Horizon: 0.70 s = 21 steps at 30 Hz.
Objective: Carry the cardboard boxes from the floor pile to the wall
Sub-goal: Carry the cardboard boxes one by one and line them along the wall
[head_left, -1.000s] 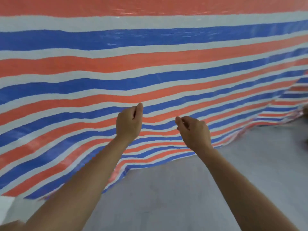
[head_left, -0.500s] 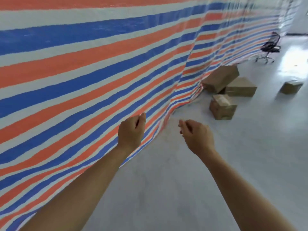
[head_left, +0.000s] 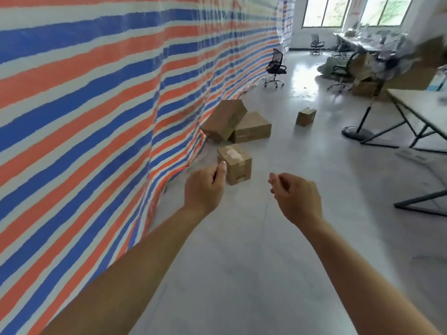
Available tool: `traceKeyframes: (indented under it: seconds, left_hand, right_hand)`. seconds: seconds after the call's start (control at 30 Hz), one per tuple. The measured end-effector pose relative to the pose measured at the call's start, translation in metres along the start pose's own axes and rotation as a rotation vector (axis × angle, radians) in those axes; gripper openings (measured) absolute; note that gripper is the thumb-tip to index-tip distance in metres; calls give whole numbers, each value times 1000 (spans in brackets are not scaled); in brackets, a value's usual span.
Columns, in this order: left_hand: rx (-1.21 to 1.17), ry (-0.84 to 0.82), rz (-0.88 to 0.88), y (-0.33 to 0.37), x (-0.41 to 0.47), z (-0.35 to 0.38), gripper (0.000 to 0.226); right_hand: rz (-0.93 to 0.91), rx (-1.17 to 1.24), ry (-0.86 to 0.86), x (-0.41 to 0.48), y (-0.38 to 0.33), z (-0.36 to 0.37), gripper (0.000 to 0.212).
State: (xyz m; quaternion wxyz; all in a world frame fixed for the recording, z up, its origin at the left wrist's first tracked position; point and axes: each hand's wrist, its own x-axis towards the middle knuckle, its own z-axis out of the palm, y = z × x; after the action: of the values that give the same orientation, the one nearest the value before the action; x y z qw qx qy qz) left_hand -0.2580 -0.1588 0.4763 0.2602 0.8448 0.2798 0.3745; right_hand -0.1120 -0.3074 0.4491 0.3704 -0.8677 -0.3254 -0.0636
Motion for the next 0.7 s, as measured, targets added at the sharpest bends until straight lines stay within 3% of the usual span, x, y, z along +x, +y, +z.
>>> traceKeyframes:
  seconds: [0.3,0.5,0.7]
  left_hand:
    - [-58,-92,-79,35,164,225,48]
    - [-57,-59,-177,34,263,290,48]
    - [-66,-54,-273,-26,363,373,45]
  right_hand:
    - [52,35,-37,218,151,-2,48]
    - [0,48,-99,359,175,18,56]
    - [-15,-17,-187,479,226,85,55]
